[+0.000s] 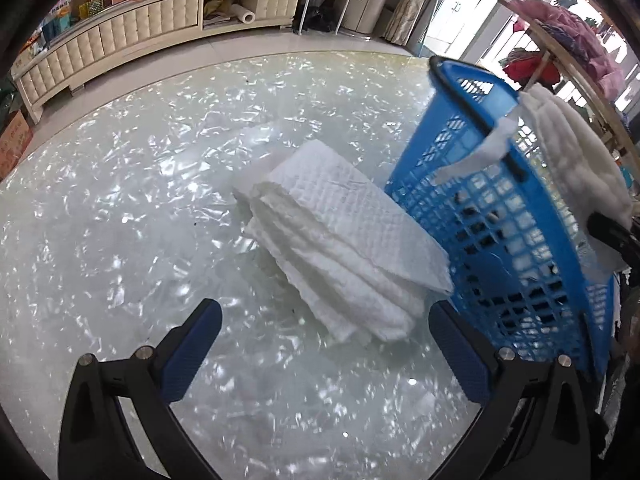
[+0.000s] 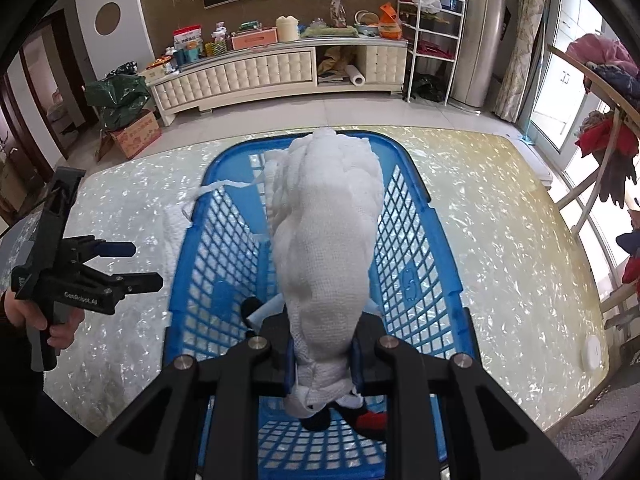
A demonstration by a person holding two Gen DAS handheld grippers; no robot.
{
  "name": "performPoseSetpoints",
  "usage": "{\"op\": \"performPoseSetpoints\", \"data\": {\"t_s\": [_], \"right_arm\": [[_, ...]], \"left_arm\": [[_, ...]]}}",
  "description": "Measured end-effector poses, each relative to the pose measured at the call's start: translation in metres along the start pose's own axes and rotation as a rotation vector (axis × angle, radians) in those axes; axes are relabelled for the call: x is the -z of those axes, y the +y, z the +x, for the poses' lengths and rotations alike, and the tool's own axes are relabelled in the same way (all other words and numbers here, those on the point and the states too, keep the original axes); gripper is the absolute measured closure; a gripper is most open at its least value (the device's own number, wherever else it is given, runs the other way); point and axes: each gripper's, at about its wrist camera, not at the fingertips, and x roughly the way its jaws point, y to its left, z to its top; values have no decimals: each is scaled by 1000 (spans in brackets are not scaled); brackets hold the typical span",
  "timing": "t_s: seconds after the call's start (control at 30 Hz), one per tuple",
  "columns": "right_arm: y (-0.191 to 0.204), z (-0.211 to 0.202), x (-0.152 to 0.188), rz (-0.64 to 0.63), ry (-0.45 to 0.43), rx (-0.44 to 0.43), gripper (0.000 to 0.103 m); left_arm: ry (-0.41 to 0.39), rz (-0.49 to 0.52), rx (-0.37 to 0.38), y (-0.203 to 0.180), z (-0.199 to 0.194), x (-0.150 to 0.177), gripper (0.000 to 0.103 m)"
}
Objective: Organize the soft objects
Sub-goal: 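Drop the white pad into the basket with the right tool while the left tool grasps the white towel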
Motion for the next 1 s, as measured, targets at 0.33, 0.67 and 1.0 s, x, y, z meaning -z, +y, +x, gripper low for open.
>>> {"op": "performPoseSetpoints", "data": {"t_s": [0.33, 0.67, 1.0], "right_arm": [[-2, 13, -4, -5, 35, -8, 84], [3, 19, 0, -21, 76, -4, 80], [6, 17, -2, -26, 86, 37, 34]], "left_arm": [[33, -9, -12, 2, 48, -22, 0], [18, -67, 45, 6, 67, -35, 38], [-1, -59, 70, -15, 53, -27, 77]]}}
